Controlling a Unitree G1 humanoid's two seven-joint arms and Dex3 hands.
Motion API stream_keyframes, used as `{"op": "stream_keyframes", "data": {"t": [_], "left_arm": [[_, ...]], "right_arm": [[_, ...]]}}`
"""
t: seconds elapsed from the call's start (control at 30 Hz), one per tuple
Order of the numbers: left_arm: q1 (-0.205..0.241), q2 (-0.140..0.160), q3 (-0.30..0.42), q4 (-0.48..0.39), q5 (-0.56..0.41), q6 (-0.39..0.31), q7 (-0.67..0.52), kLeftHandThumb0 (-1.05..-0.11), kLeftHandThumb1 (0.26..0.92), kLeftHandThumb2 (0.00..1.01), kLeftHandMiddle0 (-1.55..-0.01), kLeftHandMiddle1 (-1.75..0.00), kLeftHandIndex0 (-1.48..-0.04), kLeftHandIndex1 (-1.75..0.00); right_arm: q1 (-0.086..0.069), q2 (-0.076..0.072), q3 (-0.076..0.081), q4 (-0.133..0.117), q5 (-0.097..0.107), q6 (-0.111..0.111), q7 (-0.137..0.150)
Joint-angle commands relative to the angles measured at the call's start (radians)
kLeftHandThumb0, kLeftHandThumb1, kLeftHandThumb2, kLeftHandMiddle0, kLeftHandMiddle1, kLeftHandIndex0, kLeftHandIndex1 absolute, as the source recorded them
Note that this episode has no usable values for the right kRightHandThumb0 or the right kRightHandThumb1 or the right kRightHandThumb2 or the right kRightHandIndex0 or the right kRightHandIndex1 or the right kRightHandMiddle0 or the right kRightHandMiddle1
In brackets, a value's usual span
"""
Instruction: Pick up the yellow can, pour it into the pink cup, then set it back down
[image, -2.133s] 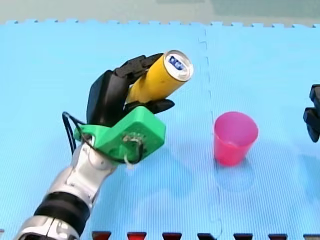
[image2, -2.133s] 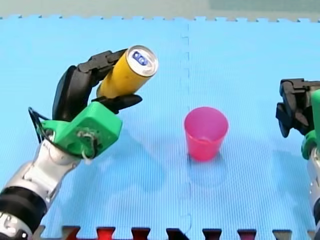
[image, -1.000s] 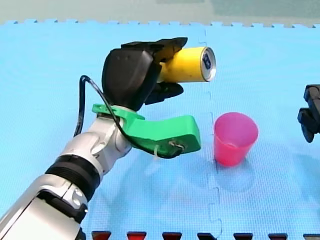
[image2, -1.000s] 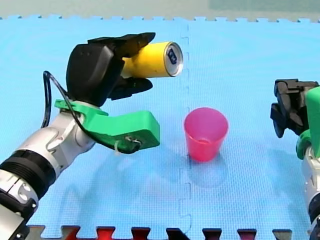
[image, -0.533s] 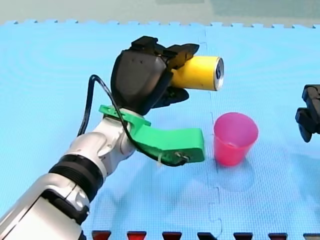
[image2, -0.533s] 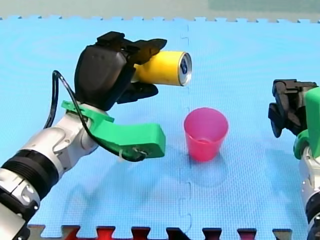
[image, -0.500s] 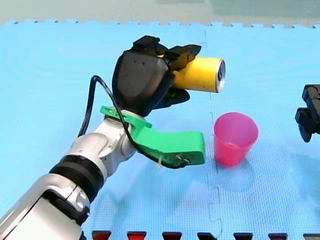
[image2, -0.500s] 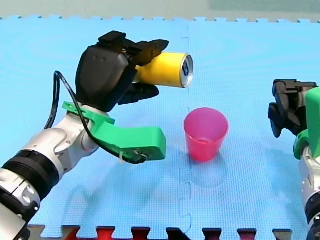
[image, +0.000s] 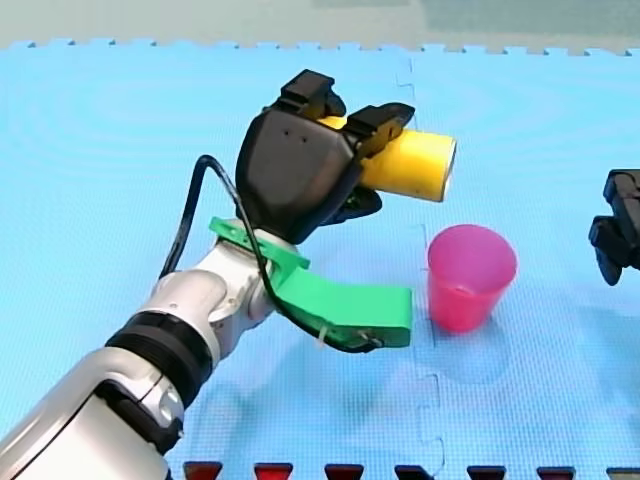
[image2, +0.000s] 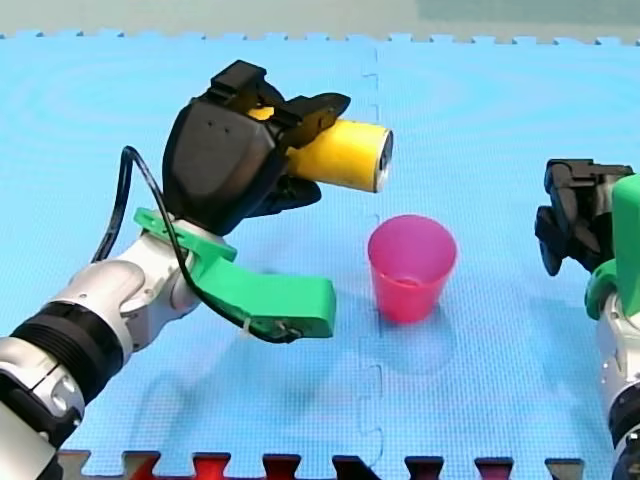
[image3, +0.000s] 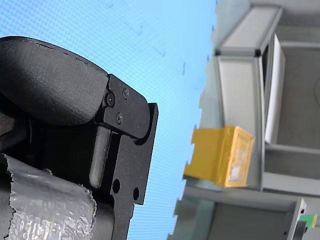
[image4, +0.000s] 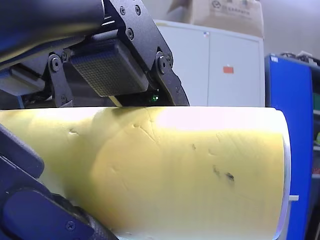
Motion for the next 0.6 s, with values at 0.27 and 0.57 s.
{"op": "stream_keyframes", "data": {"t": [0.27, 0.57], "left_arm": [[-0.016, 0.004, -0.028, -0.007, 0.031, 0.045, 0.045, -0.372, 0.861, 0.0, -0.79, -1.59, -1.3, -0.03], [-0.016, 0.01, -0.04, -0.01, 0.04, 0.059, 0.054, -0.363, 0.863, 0.0, -0.78, -1.62, -1.31, -0.05]], "right_arm": [[-0.001, -0.004, 0.002, 0.002, -0.005, -0.004, -0.013], [-0.001, -0.003, 0.004, 0.003, -0.005, -0.004, -0.014]]}}
